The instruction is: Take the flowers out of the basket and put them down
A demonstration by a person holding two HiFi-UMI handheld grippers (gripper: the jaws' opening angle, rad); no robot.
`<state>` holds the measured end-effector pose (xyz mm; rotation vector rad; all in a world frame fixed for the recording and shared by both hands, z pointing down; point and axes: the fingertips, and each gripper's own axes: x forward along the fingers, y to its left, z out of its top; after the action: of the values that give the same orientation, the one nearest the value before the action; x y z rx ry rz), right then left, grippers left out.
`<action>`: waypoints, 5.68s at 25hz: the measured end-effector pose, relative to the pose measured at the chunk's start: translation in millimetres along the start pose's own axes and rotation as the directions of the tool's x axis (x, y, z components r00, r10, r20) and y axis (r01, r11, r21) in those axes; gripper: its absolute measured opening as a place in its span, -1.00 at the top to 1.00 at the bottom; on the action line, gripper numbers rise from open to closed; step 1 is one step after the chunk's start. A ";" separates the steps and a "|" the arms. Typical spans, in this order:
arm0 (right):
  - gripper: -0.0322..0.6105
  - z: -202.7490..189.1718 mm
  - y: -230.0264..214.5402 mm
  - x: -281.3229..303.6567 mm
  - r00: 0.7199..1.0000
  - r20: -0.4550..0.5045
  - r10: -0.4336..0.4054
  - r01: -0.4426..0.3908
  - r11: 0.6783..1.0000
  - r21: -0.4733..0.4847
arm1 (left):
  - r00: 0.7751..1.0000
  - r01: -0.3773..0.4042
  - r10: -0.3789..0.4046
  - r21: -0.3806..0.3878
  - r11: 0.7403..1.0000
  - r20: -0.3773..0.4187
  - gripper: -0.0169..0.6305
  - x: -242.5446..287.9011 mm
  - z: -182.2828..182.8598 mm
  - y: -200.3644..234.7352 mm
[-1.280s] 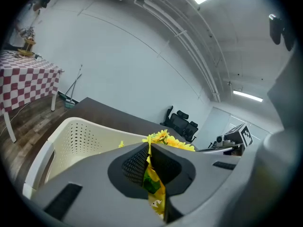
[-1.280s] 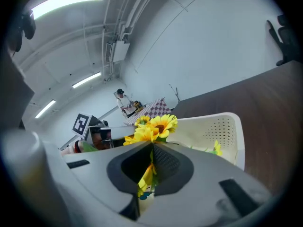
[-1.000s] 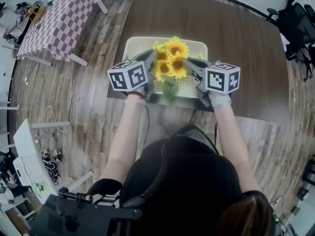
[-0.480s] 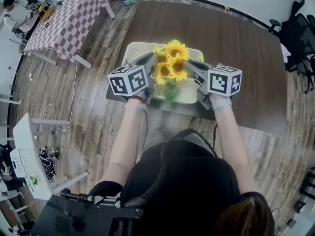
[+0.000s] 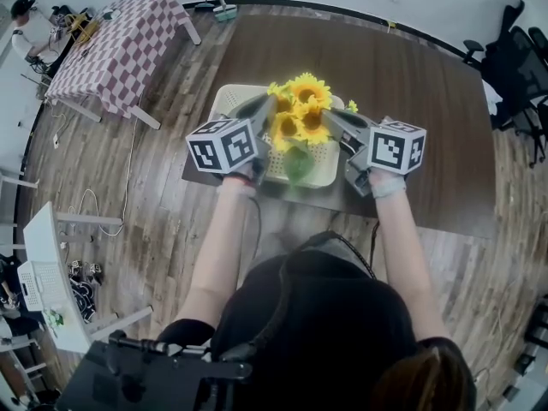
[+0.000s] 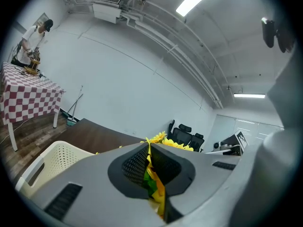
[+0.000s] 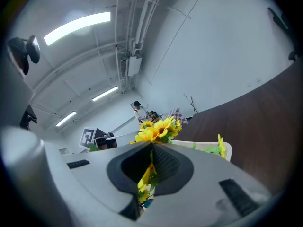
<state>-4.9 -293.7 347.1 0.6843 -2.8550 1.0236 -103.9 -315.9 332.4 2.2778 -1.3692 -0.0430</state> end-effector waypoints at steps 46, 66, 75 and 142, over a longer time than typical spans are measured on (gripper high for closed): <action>0.89 -11.6 -73.1 -203.2 0.931 0.274 -0.239 0.203 0.967 0.154 | 0.938 0.328 -0.316 0.067 0.942 -0.144 0.94 106.4 -72.9 -183.5; 0.89 -26.4 -90.9 -211.4 0.896 0.246 -0.369 0.306 0.916 0.258 | 0.894 0.383 -0.380 -0.033 0.923 -0.238 0.94 126.6 -100.1 -182.3; 0.89 -37.3 -103.1 -212.2 0.899 0.218 -0.380 0.316 0.907 0.279 | 0.893 0.365 -0.367 -0.057 0.929 -0.259 0.94 134.1 -117.0 -178.2; 0.89 -106.3 -144.8 -238.1 0.907 0.198 -0.371 0.273 0.877 0.395 | 0.880 0.319 -0.336 -0.107 0.942 -0.335 0.93 152.5 -194.6 -180.6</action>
<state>257.9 -234.4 475.2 1.3795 -2.6281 1.5065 172.8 -300.0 462.3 2.3127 -0.7855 0.2073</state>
